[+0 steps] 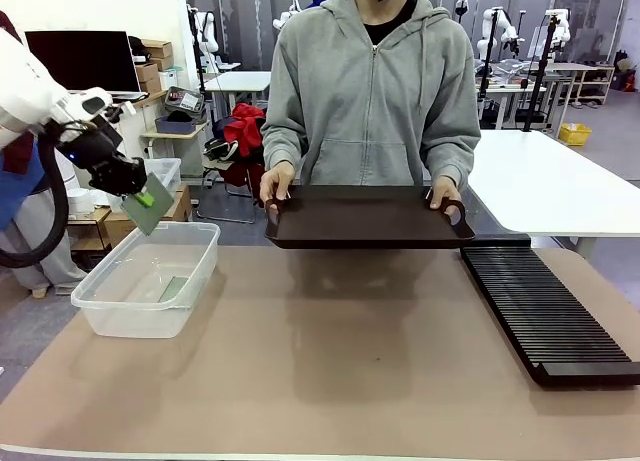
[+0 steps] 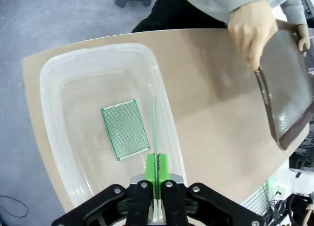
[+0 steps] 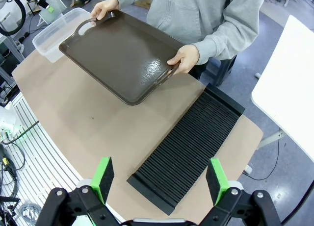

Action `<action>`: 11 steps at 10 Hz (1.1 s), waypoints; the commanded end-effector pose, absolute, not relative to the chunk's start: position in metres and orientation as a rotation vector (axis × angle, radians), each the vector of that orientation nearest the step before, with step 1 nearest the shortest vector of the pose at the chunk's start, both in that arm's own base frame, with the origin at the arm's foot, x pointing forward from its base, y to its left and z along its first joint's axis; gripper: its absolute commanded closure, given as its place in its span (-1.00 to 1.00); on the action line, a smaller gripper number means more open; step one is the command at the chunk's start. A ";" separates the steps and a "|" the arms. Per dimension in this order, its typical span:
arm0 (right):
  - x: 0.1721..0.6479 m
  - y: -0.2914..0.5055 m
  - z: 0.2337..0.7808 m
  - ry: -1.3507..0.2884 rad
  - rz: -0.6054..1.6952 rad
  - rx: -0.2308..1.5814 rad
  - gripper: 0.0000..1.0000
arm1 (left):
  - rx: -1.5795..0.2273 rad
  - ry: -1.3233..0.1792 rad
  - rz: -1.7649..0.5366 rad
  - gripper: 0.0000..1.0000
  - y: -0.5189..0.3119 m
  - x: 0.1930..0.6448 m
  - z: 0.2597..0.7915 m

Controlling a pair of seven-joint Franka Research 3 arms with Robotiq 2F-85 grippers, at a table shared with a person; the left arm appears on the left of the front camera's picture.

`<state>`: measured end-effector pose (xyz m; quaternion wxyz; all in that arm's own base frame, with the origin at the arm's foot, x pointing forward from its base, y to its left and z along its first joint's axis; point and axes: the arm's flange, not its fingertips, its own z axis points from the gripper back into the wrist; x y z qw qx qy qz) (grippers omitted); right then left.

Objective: Sort PCBs into racks and boxes based on the side picked up.
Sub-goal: If the short side of the Blank PCB is picked up, insert it into the PCB Rack ; if the long side is picked up, place it in the Organizing box.

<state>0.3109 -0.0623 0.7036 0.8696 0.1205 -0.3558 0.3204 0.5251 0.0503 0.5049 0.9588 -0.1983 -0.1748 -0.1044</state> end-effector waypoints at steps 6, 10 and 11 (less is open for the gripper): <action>0.310 -0.061 0.703 -0.748 0.665 0.255 -1.00 | -0.455 -0.308 -0.103 0.95 0.037 0.531 0.476; 0.310 -0.061 0.703 -0.748 0.665 0.255 -1.00 | -0.408 -0.297 -0.160 0.95 0.038 0.528 0.469; 0.310 -0.061 0.703 -0.748 0.665 0.255 -1.00 | -0.376 -0.283 -0.168 0.95 0.039 0.532 0.467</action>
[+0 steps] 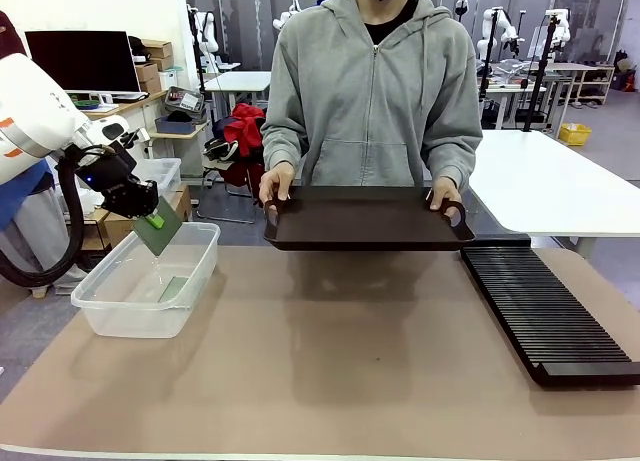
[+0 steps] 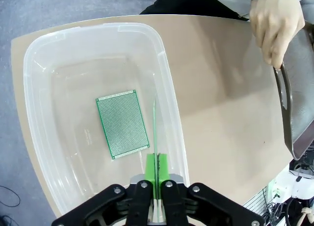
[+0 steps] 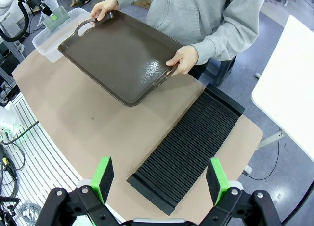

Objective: Sort PCBs into racks and boxes based on the side picked up.
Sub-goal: If the short side of the Blank PCB is picked up, insert it into the PCB Rack ; if the long side is picked up, place it in the Organizing box.

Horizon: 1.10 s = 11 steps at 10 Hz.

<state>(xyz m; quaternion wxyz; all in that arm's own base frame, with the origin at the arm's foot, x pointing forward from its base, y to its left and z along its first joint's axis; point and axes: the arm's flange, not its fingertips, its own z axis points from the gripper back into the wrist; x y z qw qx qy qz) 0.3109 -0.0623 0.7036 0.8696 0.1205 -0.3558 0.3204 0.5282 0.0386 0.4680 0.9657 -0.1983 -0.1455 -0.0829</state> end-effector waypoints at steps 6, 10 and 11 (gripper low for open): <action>0.310 -0.061 0.703 -0.748 0.665 0.255 -1.00 | -0.309 -0.306 -0.150 0.95 0.042 0.526 0.442; 0.310 -0.061 0.703 -0.748 0.665 0.255 -1.00 | -0.352 -0.240 -0.124 0.95 0.038 0.524 0.408; 0.310 -0.061 0.703 -0.748 0.665 0.255 -1.00 | -0.359 -0.217 -0.121 0.95 0.037 0.524 0.399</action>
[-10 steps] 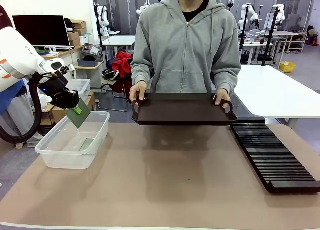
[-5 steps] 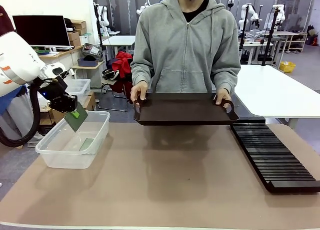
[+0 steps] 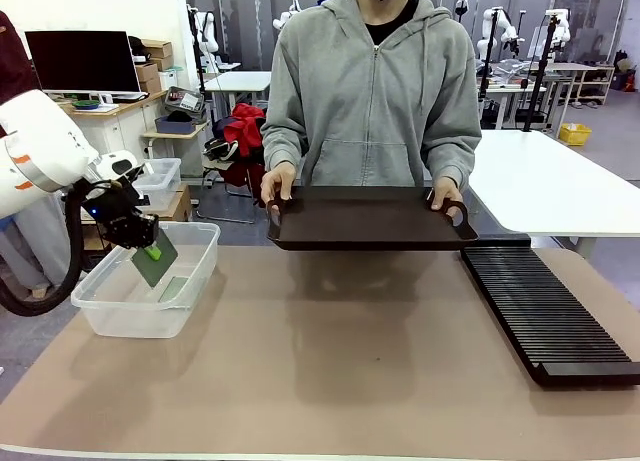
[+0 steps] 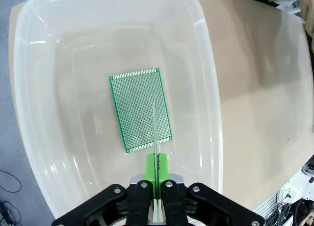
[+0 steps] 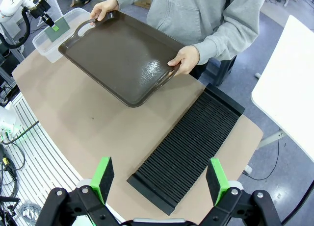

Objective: Sort PCBs into racks and boxes based on the side picked up.
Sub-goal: If the short side of the Blank PCB is picked up, insert it into the PCB Rack ; if the long side is picked up, place it in the Organizing box.

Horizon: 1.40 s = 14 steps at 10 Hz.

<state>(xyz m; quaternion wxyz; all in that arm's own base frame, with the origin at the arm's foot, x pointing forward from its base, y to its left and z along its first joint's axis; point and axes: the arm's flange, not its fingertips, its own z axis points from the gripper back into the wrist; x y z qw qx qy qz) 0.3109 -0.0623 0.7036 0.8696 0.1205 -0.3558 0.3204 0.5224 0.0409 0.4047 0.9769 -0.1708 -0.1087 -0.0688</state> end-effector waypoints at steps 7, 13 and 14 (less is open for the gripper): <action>0.310 -0.061 0.703 -0.748 0.665 0.255 -1.00 | -0.432 -0.121 -0.098 0.95 0.030 0.536 0.352; 0.310 -0.061 0.703 -0.748 0.665 0.255 -1.00 | -0.381 -0.102 -0.073 0.32 0.035 0.540 0.339; 0.310 -0.061 0.703 -0.748 0.665 0.255 -1.00 | -0.377 -0.116 -0.061 0.15 0.036 0.539 0.342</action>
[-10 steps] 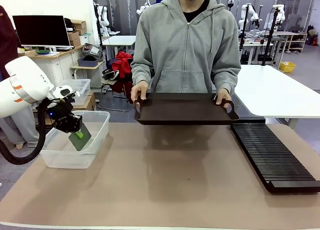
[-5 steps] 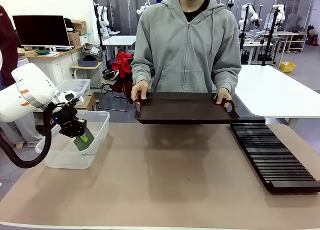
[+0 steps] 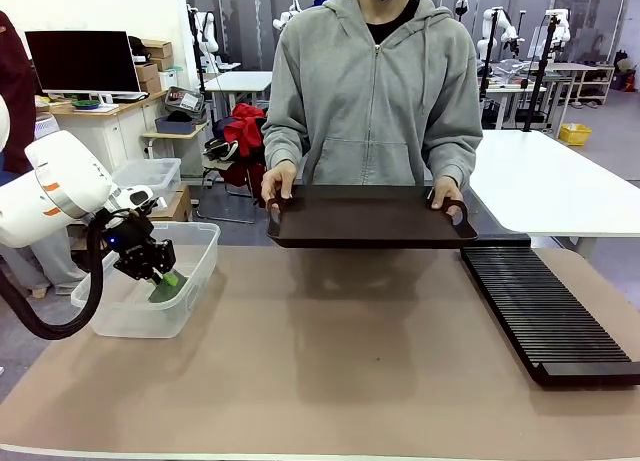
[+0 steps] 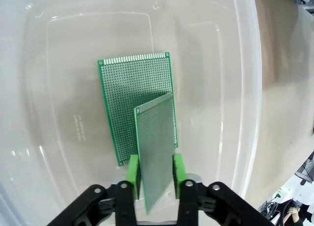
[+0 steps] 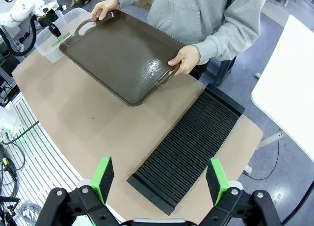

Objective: Sort PCBs into racks and boxes based on the side picked up.
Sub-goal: If the short side of the Blank PCB is picked up, insert it into the PCB Rack ; if the long side is picked up, place it in the Organizing box.

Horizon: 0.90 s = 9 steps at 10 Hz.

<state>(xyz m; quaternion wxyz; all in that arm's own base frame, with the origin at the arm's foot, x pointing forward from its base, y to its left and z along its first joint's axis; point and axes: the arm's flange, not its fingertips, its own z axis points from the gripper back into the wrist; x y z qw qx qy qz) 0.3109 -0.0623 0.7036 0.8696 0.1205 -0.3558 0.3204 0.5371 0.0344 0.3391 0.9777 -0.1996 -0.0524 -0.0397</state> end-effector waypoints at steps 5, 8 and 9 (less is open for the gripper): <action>0.310 -0.061 0.703 -0.748 0.665 0.255 -1.00 | -0.255 -0.181 -0.095 -0.87 0.044 0.533 0.372; 0.310 -0.061 0.703 -0.748 0.665 0.255 -1.00 | -0.232 -0.204 -0.131 -0.87 0.039 0.529 0.384; 0.310 -0.061 0.703 -0.748 0.665 0.255 -1.00 | -0.219 -0.222 -0.150 -0.87 0.037 0.527 0.384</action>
